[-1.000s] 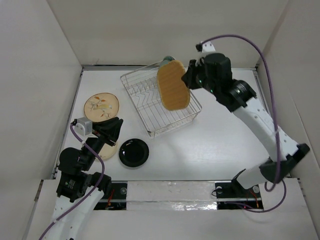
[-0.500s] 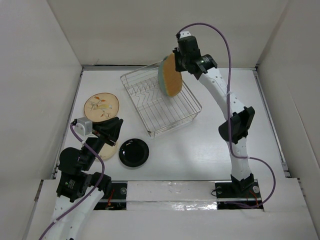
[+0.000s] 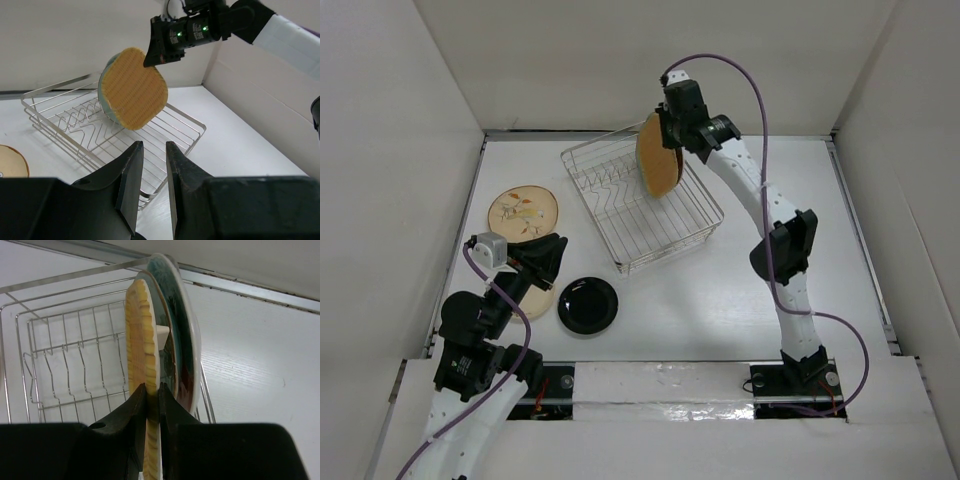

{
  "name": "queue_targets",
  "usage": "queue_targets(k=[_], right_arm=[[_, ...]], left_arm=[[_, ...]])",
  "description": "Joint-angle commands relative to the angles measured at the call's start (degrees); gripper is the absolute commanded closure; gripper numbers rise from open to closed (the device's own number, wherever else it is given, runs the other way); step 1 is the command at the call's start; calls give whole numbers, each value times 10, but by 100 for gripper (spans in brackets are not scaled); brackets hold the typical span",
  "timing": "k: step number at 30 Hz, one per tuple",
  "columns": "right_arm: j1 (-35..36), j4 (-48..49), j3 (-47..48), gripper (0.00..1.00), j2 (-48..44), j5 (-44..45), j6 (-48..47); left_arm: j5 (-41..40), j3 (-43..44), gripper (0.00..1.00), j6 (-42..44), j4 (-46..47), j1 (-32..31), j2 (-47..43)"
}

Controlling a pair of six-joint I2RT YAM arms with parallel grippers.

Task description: Load the plates into the dish rack

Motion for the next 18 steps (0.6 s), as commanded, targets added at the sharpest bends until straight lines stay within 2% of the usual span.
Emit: queue_targets(k=[1,4,11,12,15,16,18], right_arm=[[15,65,19,100,16,25,-26],[35,86,12,100,15,46,-47],[35,107,10,98,39,33,-51],[35,119,3,95,38,31,-49],[40,165,-48,68,21,33,-42],[40,175,-61,53,16,34,-38],[40,193,-75,41,3,34,-32]], left_arm=[[0,3,78,3,29,-2,7],[0,3,78,3,29,-2,7],[-1,3,78,3,29,-2,9],[-2,3,78,3,29,-2,9],[-7,3,78,2,28,-2,13],[-8,3,78,2,28,-2,17],[-18,3,77,-3,28,-2,22]])
